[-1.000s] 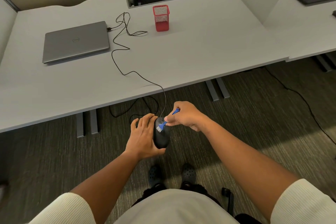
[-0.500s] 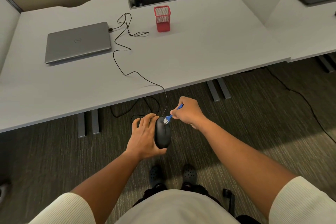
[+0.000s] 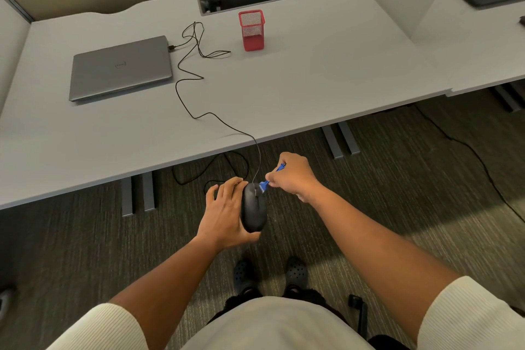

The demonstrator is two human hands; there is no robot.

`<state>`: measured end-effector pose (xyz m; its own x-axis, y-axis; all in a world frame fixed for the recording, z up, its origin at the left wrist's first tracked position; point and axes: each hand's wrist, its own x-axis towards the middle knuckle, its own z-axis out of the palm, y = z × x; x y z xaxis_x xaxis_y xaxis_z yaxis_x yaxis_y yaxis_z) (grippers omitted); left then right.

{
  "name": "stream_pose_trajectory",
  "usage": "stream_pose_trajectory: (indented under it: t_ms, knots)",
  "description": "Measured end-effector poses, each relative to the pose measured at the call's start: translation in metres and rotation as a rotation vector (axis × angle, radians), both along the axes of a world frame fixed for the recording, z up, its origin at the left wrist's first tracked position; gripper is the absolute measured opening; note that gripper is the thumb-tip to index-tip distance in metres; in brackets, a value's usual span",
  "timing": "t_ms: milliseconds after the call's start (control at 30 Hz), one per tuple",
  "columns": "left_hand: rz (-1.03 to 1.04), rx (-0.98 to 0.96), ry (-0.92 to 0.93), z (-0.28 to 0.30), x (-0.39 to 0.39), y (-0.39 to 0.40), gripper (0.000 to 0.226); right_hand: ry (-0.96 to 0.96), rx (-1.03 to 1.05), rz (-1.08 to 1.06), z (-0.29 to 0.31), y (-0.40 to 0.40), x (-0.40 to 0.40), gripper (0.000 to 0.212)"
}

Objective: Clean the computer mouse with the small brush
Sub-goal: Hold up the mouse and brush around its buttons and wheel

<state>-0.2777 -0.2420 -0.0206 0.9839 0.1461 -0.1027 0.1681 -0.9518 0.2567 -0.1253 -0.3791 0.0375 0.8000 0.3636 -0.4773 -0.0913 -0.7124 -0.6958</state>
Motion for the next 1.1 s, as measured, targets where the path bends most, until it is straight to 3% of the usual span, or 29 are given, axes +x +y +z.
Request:
stream_pose_trajectory:
  t_ms: [100, 233, 300, 367, 500, 700, 767, 900, 1100]
  knots:
    - [0.0, -0.003, 0.008, 0.0, -0.001, 0.001, 0.114, 0.315, 0.254, -0.064, 0.006, 0.0, 0.0, 0.025]
    - [-0.009, 0.007, 0.014, 0.0, -0.001, 0.001, 0.114, -0.073, -0.049, 0.042, 0.001, 0.001, -0.003, 0.018]
    - [-0.002, -0.002, 0.005, 0.0, 0.0, -0.001, 0.114, -0.189, -0.094, 0.074, -0.001, 0.001, -0.004, 0.013]
    - [0.001, -0.003, 0.001, 0.0, 0.0, -0.001, 0.114, -0.146, -0.027, 0.147, 0.001, -0.001, -0.004, 0.019]
    - [0.007, -0.021, 0.025, -0.004, -0.004, 0.002, 0.114, -0.033, -0.005, 0.486, 0.014, -0.003, -0.002, 0.03]
    - [0.005, -0.008, -0.005, -0.003, -0.002, -0.001, 0.115, -0.33, 0.032, 0.402, 0.01, 0.0, 0.0, 0.014]
    - [0.007, -0.019, -0.014, -0.002, -0.002, -0.001, 0.113, -0.32, 0.041, 0.446, 0.009, -0.002, 0.002, 0.014]
    - [-0.001, -0.033, 0.007, -0.003, -0.002, 0.0, 0.112, -0.126, 0.021, 0.647, 0.012, -0.005, 0.005, 0.018]
    - [0.004, -0.016, 0.001, -0.003, 0.002, -0.002, 0.115, -0.316, 0.075, 0.487, 0.009, 0.0, 0.007, 0.017]
